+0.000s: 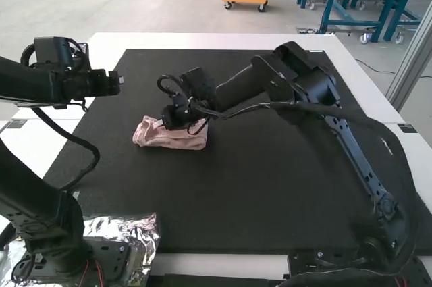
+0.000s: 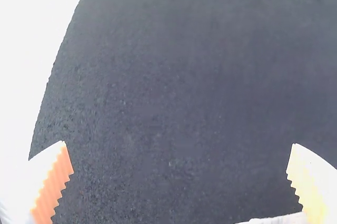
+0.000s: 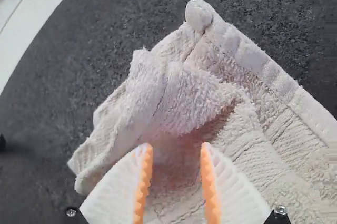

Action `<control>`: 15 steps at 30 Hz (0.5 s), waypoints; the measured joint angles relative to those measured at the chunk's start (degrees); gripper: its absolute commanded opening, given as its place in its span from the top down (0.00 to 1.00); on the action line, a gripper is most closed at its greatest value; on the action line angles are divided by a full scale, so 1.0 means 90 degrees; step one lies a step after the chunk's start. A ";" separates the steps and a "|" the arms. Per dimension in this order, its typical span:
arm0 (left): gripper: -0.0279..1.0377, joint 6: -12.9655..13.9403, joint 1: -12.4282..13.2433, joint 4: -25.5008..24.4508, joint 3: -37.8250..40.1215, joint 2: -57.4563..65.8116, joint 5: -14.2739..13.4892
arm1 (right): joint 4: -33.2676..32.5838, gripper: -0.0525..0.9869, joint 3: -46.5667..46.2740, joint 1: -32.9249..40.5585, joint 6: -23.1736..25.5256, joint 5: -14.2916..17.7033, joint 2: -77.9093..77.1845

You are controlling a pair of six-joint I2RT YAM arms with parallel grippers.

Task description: Fold the towel.

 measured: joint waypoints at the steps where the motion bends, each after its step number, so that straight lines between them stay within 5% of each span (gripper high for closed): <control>1: 0.07 0.0000 -0.0044 -0.0080 0.0112 -0.0068 -0.0005 | -0.0136 0.42 0.0000 -0.0085 -0.0019 0.0002 -0.0231; 5: 0.07 -0.0002 -0.0342 -0.0393 0.0653 -0.0364 -0.0005 | -0.0442 0.07 0.0000 -0.0491 -0.0068 0.0189 -0.1384; 15: 0.07 -0.0243 -0.1341 -0.1212 0.1770 -0.1039 -0.0148 | -0.1171 0.07 -0.0138 -0.1435 -0.0248 0.0770 -0.4575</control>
